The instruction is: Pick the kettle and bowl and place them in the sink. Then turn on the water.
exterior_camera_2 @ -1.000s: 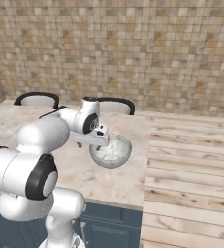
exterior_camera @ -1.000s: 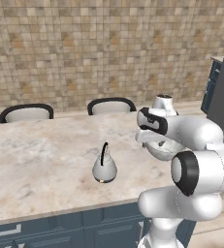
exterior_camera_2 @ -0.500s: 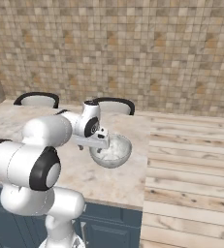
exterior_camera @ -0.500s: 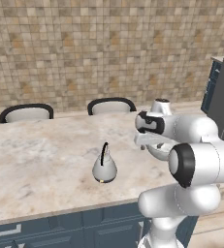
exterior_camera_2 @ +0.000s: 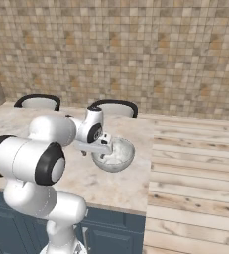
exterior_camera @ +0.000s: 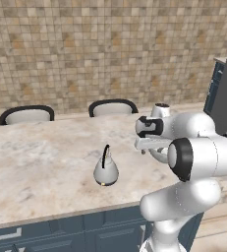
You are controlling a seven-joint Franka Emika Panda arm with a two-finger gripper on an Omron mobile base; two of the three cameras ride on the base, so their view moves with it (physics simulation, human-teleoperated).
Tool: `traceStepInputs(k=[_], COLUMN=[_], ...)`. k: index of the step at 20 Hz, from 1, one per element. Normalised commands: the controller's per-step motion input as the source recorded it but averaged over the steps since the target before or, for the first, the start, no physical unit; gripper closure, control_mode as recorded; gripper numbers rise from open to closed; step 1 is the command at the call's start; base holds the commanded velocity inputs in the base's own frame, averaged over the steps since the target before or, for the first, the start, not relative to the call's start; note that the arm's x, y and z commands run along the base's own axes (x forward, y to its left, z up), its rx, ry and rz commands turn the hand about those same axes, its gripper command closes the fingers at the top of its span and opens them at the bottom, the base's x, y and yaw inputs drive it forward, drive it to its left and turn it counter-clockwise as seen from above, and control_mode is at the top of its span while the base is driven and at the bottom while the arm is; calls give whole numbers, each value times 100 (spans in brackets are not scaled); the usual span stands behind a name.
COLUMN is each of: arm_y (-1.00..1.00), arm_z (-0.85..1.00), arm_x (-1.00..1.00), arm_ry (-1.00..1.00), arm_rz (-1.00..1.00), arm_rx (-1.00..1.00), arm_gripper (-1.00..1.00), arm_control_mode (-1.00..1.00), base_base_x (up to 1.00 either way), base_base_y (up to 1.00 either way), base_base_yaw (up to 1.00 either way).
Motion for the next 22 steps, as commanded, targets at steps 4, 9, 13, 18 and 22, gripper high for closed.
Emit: traceStepInputs(k=[4,9,13,18,22], arm_y=[0,0,0,0,0], arm_z=[-12,-3,0,0,13], arm_x=[6,1,0,0,0], arm_ry=[0,0,0,0,0], arm_rz=[0,0,0,0,0], arm_rx=[0,0,0,0,0], arm_gripper=[-100,100,100,100,100], arm_control_mode=[-100,-100,-100,-100,-100], base_base_x=[0,0,0,0,0], base_base_y=[0,0,0,0,0], base_base_yaw=[0,0,0,0,0])
